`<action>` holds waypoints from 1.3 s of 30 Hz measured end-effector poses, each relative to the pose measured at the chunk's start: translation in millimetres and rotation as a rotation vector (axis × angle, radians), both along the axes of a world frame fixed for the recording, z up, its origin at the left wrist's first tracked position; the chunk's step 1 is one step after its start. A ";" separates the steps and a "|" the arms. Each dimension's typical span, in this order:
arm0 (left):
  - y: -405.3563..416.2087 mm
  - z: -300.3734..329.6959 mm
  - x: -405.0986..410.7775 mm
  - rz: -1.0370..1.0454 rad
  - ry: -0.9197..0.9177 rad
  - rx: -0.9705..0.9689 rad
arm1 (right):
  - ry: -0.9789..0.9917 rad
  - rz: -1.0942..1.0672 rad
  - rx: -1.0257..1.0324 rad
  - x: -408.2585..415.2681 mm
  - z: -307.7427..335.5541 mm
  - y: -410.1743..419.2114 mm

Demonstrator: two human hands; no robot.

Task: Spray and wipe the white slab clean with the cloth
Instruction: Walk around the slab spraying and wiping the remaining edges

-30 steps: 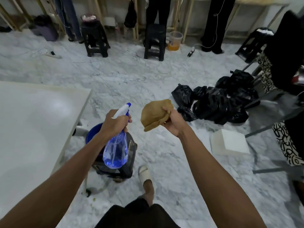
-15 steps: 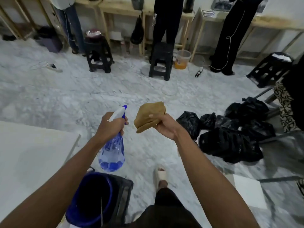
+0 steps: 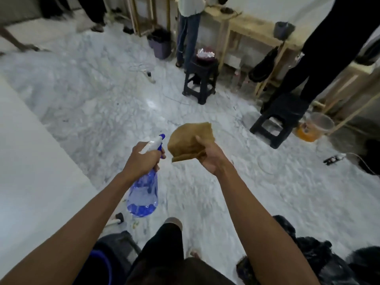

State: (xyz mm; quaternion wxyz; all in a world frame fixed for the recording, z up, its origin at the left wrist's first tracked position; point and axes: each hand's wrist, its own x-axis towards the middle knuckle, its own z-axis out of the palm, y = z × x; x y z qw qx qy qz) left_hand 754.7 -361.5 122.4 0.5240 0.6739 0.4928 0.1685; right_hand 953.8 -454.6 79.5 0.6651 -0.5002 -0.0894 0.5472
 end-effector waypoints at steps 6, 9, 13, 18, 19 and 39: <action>90.6 -8.9 19.2 0.157 -0.011 -0.026 | 0.073 0.132 0.014 23.1 -8.3 121.1; 145.5 -12.7 28.8 0.227 -0.017 -0.031 | 0.140 0.148 -0.010 39.8 -11.8 190.9; 224.6 -12.0 31.6 0.296 -0.024 -0.012 | 0.184 0.228 -0.013 53.0 -12.1 287.7; 312.8 0.6 32.2 0.346 0.025 0.017 | 0.243 0.292 0.046 59.0 -5.7 383.3; 330.2 3.5 31.7 0.353 0.028 0.016 | 0.260 0.297 0.049 60.0 -5.7 402.8; 714.1 11.2 -71.2 0.926 0.078 0.066 | 0.193 0.802 0.015 -71.4 12.4 935.2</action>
